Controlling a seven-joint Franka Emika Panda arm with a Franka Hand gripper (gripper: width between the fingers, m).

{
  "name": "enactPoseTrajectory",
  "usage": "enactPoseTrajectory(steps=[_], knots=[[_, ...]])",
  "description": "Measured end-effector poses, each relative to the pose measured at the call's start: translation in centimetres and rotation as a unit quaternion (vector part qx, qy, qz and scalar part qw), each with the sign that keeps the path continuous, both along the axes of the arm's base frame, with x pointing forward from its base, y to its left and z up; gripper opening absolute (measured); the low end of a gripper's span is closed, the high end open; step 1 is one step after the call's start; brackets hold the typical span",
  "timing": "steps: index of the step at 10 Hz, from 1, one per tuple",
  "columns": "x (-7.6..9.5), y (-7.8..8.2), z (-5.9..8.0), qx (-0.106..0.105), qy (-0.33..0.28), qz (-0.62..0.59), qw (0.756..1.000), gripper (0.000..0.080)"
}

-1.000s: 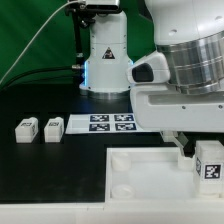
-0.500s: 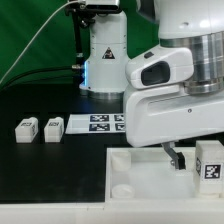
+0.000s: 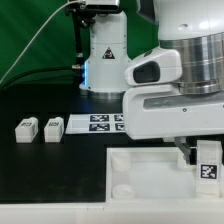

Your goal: Assemble one leg

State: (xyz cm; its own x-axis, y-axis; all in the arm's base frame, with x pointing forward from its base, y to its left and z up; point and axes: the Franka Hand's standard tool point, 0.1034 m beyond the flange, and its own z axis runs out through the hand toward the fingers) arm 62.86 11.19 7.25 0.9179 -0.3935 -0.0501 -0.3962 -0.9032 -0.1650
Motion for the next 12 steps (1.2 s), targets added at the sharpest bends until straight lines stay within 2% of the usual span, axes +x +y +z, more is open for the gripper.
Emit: enactPoseTrajectory(steps=[1,2,5,6,8,10,11,12], knots=[[0.08,-0.11,0.03,0.007,0.011,-0.101,0.995,0.0297],[-0.04,-0.24,-0.08,0.017,0.022,-0.214,0.976,0.0297],[-0.27,0.02,-0.27,0.058,0.074,-0.464,0.881,0.0297],[-0.2,0.13,-0.19,0.072,0.093,-0.532,0.838,0.0297],[-0.36,0.61,-0.29,0.074,0.109,-0.581,0.803,0.03],[-0.38,0.61,-0.32,0.074,0.101,-0.551,0.825,0.03],[-0.44,0.53,-0.33,0.07,0.095,-0.517,0.848,0.055],[-0.49,0.34,-0.23,0.064,0.079,-0.423,0.9,0.063]])
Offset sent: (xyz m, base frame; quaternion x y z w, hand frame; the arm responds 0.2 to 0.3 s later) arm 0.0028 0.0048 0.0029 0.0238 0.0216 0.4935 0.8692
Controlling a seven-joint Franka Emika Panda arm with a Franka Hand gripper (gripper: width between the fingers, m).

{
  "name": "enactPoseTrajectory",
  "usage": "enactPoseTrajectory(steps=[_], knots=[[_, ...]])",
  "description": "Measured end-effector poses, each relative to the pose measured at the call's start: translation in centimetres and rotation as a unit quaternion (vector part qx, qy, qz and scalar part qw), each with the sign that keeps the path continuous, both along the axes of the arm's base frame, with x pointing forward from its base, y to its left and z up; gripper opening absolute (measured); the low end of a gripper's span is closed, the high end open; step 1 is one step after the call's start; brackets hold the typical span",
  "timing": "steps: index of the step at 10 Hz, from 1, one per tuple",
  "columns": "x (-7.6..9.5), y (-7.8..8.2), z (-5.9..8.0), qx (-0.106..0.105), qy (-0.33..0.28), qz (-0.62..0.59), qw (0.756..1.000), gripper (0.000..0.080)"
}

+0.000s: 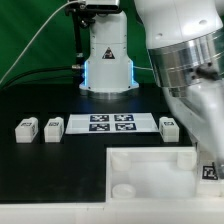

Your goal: Assemble one leg

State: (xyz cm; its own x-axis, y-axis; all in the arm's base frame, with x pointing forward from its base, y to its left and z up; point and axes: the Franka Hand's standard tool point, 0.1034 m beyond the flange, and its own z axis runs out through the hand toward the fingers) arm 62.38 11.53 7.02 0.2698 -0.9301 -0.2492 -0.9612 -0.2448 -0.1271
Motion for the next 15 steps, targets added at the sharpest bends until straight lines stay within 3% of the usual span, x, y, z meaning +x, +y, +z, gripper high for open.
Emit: enactPoseTrajectory(steps=[2,5,7,8,10,12,13,15], knots=[[-0.15,0.07,-0.02,-0.013,-0.035,0.163,0.986,0.0646],[-0.15,-0.04,-0.07,-0.02,-0.076,0.308,0.948,0.0649],[0.0,0.38,0.11,-0.052,-0.095,0.472,0.875,0.0649],[-0.01,0.67,0.07,-0.057,-0.101,0.505,0.855,0.0649],[0.0,0.67,0.06,-0.055,-0.099,0.492,0.863,0.0649],[-0.01,0.76,0.06,-0.054,-0.084,0.43,0.898,0.0376],[-0.17,0.29,-0.16,-0.054,-0.067,0.373,0.924,0.0302],[0.07,0.1,0.09,-0.042,-0.04,0.234,0.97,0.0302]])
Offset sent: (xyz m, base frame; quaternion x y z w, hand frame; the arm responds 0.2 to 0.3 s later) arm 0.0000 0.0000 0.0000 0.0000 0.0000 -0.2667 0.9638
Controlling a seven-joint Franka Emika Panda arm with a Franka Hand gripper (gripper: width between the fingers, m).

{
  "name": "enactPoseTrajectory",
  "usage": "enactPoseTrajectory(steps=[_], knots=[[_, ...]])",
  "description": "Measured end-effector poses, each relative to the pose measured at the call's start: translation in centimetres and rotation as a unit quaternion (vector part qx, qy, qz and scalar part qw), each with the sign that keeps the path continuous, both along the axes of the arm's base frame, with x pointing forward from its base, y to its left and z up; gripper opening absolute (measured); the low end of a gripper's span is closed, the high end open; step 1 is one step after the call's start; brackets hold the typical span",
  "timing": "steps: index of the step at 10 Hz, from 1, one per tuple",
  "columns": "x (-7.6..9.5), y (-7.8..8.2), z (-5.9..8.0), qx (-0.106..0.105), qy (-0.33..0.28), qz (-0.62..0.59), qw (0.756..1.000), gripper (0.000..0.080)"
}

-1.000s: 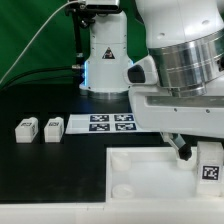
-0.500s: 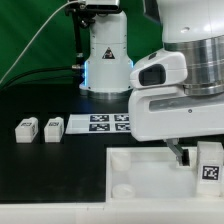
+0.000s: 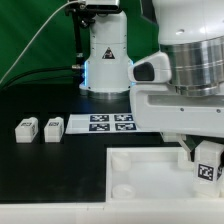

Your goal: Assemble one leg

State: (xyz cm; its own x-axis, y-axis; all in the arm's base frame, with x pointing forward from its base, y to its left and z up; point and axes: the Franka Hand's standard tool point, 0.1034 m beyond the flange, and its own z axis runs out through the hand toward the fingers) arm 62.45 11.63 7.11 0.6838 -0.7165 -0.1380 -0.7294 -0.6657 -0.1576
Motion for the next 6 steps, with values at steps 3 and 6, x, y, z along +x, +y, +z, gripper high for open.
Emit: enactPoseTrajectory(steps=[3,6], knots=[[0.08,0.31,0.17,0.028,0.061,-0.273,0.96,0.03],[0.24,0.46,-0.09,0.055,0.104,-0.46,0.88,0.0295]])
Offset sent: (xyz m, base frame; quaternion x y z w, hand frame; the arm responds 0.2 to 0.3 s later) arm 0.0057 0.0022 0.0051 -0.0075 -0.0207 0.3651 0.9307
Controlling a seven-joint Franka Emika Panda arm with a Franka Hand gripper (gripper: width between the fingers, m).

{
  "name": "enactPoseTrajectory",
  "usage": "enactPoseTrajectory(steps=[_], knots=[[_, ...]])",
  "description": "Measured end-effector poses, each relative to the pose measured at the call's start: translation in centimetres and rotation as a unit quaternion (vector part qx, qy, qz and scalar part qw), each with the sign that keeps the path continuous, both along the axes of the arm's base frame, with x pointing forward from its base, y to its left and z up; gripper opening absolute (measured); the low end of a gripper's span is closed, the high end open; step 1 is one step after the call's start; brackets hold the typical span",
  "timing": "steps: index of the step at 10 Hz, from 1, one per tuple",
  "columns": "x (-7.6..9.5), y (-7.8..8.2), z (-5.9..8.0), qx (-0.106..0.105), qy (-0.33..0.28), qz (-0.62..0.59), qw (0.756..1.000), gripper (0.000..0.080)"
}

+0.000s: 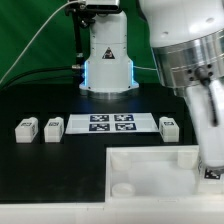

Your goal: Assemble one leg

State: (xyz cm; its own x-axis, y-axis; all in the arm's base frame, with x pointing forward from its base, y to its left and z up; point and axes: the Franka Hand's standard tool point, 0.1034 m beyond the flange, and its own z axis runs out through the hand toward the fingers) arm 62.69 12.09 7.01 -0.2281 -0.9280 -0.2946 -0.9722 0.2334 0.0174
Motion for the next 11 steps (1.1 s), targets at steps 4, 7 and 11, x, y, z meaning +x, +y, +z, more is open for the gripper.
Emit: enactPoseTrajectory(steps=[4,7,11], knots=[[-0.15,0.05,-0.22,-0.002,-0.003,0.016,1.0,0.0295],[-0.87,0.16,-0.26,-0.016,-0.039,0.262,0.964,0.0554],[-1.02,-0.19,-0.38,-0.022,-0.089,0.452,0.887,0.0649]])
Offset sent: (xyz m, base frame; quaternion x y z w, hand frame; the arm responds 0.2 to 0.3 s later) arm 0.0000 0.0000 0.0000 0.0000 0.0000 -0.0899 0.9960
